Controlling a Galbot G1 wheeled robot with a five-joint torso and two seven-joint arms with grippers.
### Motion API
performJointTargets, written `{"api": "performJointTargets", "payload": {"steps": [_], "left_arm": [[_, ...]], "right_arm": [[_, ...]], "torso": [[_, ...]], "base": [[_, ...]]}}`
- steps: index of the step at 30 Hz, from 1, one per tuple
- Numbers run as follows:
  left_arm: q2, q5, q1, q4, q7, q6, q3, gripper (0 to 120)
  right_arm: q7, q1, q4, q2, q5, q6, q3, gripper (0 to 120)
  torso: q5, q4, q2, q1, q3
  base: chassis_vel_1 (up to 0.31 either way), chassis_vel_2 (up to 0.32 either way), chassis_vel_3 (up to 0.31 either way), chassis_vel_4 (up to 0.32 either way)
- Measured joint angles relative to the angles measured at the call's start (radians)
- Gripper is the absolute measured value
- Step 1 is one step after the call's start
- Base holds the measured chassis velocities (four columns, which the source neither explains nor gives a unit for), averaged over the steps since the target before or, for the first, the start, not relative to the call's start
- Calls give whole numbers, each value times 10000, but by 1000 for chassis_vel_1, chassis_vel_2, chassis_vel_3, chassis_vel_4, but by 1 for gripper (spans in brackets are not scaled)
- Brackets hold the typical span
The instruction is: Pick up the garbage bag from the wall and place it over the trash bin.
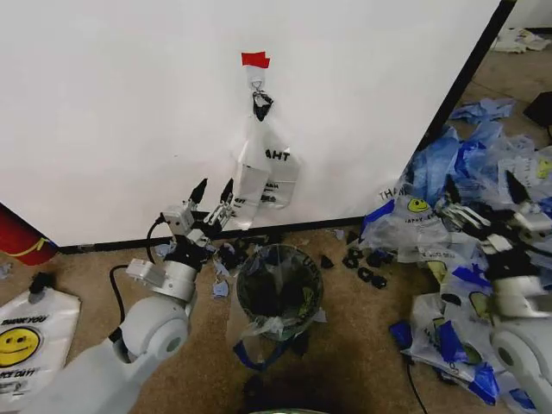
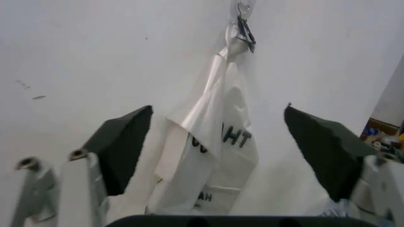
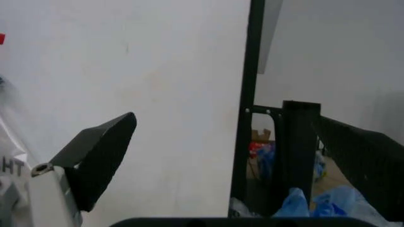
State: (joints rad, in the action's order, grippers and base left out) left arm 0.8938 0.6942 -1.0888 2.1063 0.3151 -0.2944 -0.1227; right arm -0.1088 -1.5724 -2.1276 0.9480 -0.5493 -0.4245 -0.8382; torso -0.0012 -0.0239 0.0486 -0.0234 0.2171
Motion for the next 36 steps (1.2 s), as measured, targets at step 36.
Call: {"api": "performJointTargets", "payload": {"steps": [36], "left_arm": [[974,-760,-672,-114,-379,215,-275,100]], "right_arm": [[270,-390,25,1912,857,-489,1301,100]], "torso": [[0,2,0,0,1]], "base": [[0,0,0,0]]}}
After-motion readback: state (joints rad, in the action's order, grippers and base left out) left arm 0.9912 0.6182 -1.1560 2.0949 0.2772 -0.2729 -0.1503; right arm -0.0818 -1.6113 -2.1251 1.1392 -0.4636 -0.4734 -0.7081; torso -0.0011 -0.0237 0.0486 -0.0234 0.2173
